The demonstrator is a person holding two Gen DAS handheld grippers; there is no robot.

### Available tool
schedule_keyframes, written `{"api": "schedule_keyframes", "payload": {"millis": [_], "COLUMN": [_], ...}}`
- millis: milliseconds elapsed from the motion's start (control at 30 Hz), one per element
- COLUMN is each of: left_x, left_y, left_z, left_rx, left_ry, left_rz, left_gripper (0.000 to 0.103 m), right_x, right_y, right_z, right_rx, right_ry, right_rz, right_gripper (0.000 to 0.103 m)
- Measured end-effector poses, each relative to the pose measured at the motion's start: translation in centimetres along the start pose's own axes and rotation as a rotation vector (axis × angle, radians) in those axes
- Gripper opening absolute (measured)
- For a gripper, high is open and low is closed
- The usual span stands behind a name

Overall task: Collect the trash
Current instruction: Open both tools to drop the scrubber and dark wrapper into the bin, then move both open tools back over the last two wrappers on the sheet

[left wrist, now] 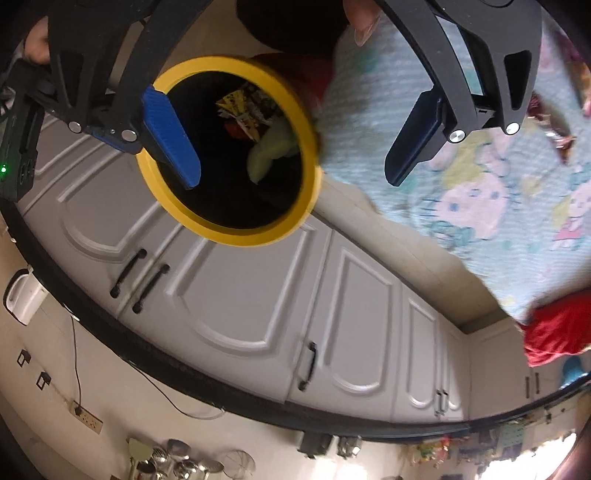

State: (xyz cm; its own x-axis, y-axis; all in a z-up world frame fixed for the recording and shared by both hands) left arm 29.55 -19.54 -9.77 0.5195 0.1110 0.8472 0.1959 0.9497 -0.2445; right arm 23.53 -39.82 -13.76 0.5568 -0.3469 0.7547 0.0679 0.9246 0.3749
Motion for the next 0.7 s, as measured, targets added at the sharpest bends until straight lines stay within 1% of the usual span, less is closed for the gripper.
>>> {"api": "schedule_keyframes", "payload": {"millis": [100, 267, 467, 600, 700], "left_x": [0.5, 1.1, 1.5, 1.5, 1.6], "left_y": [1.6, 5.3, 9.3, 11.6, 13.4], "left_z": [1.7, 5.1, 8.6, 10.5, 11.8], "left_rx": [0.035, 0.126, 0.214, 0.254, 0.281], "left_ry": [-0.035, -0.097, -0.148, -0.165, -0.172], "left_rz": [-0.003, -0.011, -0.018, -0.008, 0.010], "left_gripper": [0.092, 0.092, 0.092, 0.092, 0.092], "right_x": [0.3, 0.5, 0.0, -0.7, -1.1], "right_y": [1.3, 4.4, 10.4, 14.6, 16.9], "right_z": [0.4, 0.9, 1.4, 1.5, 1.5], "right_rx": [0.023, 0.081, 0.188, 0.260, 0.297], "right_ry": [-0.017, -0.040, -0.043, -0.024, -0.013], "right_rz": [0.029, 0.089, 0.202, 0.267, 0.301], "right_gripper": [0.050, 0.051, 0.051, 0.051, 0.051]}}
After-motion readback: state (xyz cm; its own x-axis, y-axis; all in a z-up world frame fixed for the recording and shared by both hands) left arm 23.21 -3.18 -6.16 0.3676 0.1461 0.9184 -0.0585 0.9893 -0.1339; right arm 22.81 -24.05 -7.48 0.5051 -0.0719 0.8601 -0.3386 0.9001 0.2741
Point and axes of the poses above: each gripper's, at about its wrist camera, not at the fingertips, and z roughly against the way its jaws point, y to its left, x to its top, the point moved 8 cm from there along -z, roughly the way its jaws point, and after that the axes turned 14 degrees about -y, right-handed, at the moved point
